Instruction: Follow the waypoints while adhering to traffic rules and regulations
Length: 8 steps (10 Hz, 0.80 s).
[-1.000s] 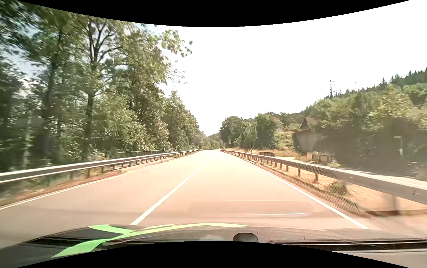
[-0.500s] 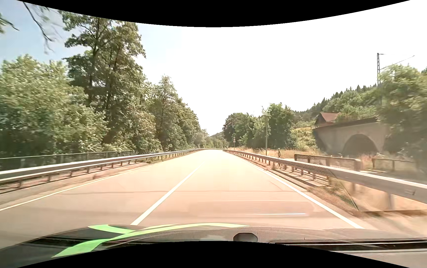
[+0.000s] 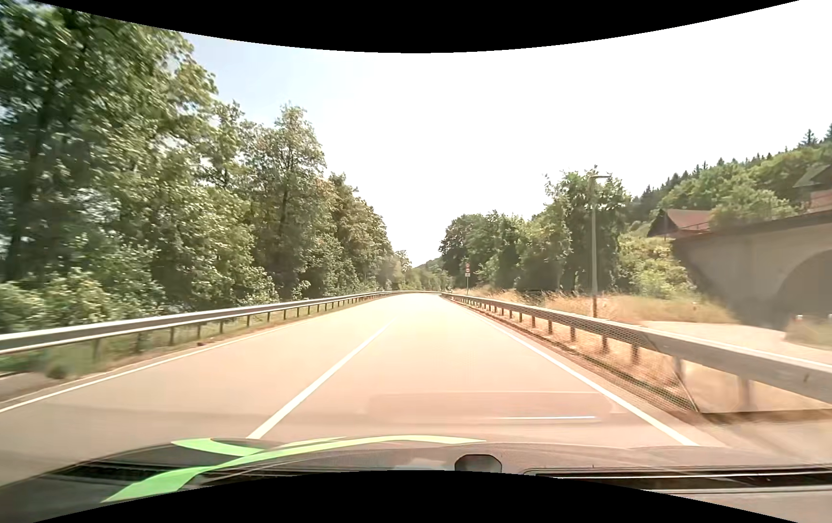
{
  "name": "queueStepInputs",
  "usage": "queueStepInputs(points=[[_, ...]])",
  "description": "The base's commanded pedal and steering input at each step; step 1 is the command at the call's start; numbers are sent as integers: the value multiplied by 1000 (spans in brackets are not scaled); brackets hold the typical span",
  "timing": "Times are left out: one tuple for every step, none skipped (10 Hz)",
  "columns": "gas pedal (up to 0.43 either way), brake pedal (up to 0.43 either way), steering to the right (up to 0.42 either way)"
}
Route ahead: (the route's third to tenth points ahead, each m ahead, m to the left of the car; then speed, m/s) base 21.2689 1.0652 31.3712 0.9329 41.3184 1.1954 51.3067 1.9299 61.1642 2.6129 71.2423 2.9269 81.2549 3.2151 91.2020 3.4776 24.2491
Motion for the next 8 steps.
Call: queueStepInputs(points=[[311,0,-9],[311,0,-9],[311,0,-9],[268,0,-10],[240,0,-10],[240,0,-10],[240,0,-10],[248,0,-10]])
